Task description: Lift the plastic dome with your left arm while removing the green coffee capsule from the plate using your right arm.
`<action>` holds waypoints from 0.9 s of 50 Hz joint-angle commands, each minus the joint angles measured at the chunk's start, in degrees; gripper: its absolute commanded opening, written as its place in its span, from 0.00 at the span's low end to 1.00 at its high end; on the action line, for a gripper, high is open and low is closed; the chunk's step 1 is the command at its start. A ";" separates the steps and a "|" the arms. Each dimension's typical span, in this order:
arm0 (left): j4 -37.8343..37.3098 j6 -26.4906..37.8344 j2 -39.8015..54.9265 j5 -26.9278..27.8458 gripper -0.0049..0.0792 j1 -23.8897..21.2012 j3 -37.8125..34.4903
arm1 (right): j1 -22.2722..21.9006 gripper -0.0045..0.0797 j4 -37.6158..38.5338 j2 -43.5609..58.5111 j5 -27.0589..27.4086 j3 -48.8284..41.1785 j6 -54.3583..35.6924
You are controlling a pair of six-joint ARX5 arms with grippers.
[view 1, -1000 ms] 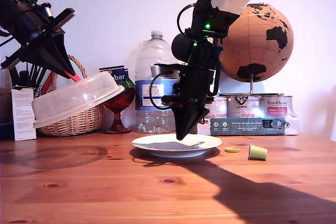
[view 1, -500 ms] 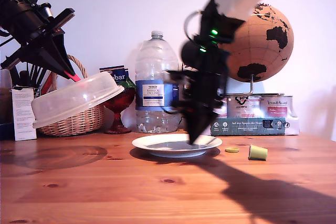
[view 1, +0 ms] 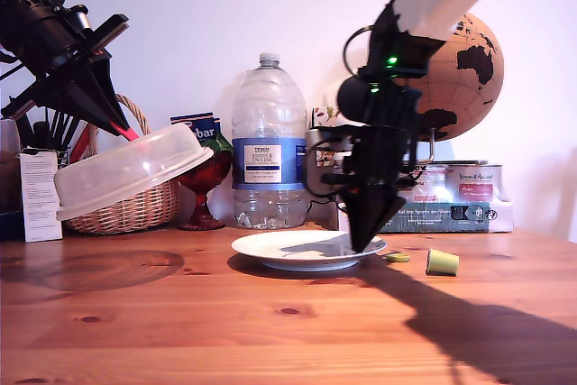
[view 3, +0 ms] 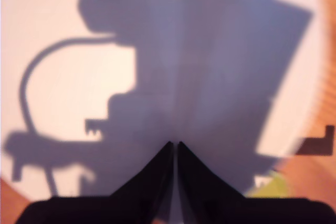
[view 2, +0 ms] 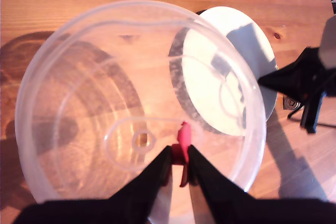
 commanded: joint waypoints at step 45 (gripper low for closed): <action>0.61 0.33 -1.18 0.33 0.03 -0.35 0.96 | 10.34 0.04 -5.53 3.93 -3.06 -0.15 0.46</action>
